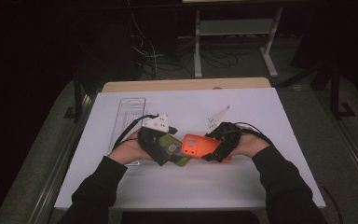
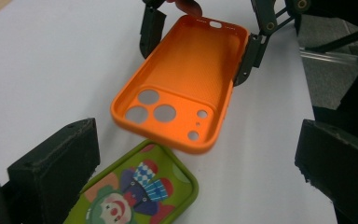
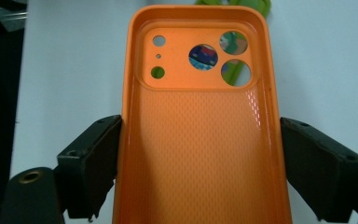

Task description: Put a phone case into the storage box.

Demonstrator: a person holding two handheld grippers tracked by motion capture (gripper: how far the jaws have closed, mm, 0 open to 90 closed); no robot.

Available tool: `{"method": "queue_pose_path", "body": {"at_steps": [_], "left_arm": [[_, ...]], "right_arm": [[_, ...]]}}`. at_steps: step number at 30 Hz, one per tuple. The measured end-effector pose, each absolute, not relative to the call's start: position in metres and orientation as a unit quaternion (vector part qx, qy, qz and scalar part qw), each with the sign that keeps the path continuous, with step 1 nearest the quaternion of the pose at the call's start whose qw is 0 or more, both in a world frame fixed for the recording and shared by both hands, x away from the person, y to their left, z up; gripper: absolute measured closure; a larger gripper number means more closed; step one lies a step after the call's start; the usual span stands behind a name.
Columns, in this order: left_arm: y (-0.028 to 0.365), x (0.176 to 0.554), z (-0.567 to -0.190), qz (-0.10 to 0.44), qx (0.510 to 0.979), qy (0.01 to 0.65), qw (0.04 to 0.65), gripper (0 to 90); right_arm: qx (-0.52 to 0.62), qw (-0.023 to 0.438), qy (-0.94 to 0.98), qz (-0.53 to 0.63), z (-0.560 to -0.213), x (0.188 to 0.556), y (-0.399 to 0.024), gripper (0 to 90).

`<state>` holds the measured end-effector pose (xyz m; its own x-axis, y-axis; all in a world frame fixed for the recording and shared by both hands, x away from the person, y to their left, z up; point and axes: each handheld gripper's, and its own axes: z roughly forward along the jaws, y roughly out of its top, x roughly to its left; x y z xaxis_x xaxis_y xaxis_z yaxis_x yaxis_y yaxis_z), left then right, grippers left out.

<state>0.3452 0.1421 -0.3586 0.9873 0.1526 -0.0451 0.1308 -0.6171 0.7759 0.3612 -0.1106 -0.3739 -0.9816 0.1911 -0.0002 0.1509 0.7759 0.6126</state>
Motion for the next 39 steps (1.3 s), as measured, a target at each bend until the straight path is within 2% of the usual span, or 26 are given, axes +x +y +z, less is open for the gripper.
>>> {"method": "queue_pose_path", "body": {"at_steps": [9,23,39], "left_arm": [[0.134,0.339,-0.357,0.002,0.899,0.065,0.434,0.0],[0.126,0.337,-0.367,-0.002,0.918,0.041,0.395,0.0],[0.118,0.332,-0.377,-0.007,0.933,0.030,0.360,0.0]], "right_arm": [[0.055,0.023,0.946,0.320,-0.371,0.351,-0.094,15.3],[0.021,0.002,0.946,0.323,-0.372,0.340,-0.075,15.3],[0.010,0.003,0.945,0.327,-0.370,0.337,-0.072,15.3]]}}
